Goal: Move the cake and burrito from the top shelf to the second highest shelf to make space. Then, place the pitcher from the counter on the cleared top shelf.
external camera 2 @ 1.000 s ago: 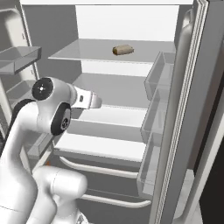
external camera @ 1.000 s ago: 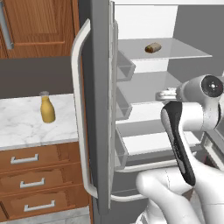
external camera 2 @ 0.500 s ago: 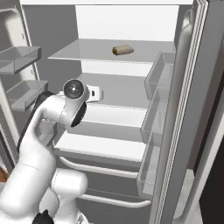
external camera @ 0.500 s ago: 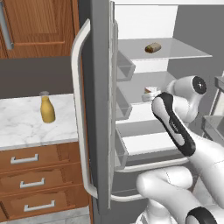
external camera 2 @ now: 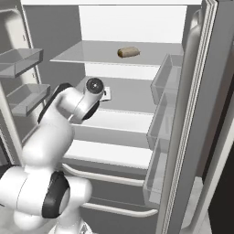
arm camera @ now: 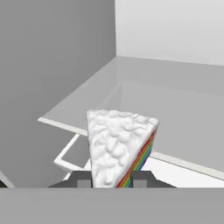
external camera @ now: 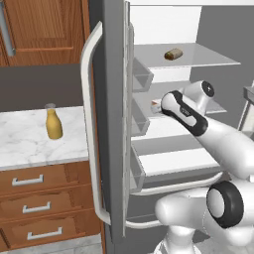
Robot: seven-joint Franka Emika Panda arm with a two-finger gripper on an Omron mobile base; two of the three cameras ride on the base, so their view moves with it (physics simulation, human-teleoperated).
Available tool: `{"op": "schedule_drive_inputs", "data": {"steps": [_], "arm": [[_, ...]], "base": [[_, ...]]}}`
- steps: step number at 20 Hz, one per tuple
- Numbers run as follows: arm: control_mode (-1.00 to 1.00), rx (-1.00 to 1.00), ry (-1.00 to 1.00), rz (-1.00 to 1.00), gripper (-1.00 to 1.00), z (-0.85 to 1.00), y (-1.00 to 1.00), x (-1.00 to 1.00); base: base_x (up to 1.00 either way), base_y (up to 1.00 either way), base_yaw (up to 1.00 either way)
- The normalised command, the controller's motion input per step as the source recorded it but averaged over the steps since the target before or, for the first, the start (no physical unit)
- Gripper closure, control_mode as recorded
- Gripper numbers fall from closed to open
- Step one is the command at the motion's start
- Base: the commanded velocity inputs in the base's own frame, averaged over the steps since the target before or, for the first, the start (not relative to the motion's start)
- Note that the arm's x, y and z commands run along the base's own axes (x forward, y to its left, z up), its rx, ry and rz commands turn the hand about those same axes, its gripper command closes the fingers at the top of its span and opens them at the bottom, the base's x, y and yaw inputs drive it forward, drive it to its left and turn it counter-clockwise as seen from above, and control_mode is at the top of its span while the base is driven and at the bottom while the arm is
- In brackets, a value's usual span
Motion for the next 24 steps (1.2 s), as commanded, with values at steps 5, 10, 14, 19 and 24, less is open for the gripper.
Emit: {"op": "schedule_drive_inputs", "data": {"steps": [5, 10, 14, 19, 24], "arm": [[-1.0, 0.0, 0.0, 0.0, 1.0, -0.35, 0.0, 0.6], [-1.0, 0.0, 0.0, 0.0, 1.0, -0.22, 0.0, 0.73], [-1.0, 0.0, 0.0, 0.0, 1.0, -0.06, 0.0, 0.8], [-1.0, 0.0, 0.0, -0.02, 1.0, 0.0, 0.0, 0.84], [-1.0, 0.0, 0.0, -0.02, -1.0, -0.07, 0.0, 0.48]], "base": [[0.0, 0.0, 0.0], [0.0, 0.0, 0.0], [0.0, 0.0, 0.0], [0.0, 0.0, 0.0], [0.0, 0.0, 0.0]]}}
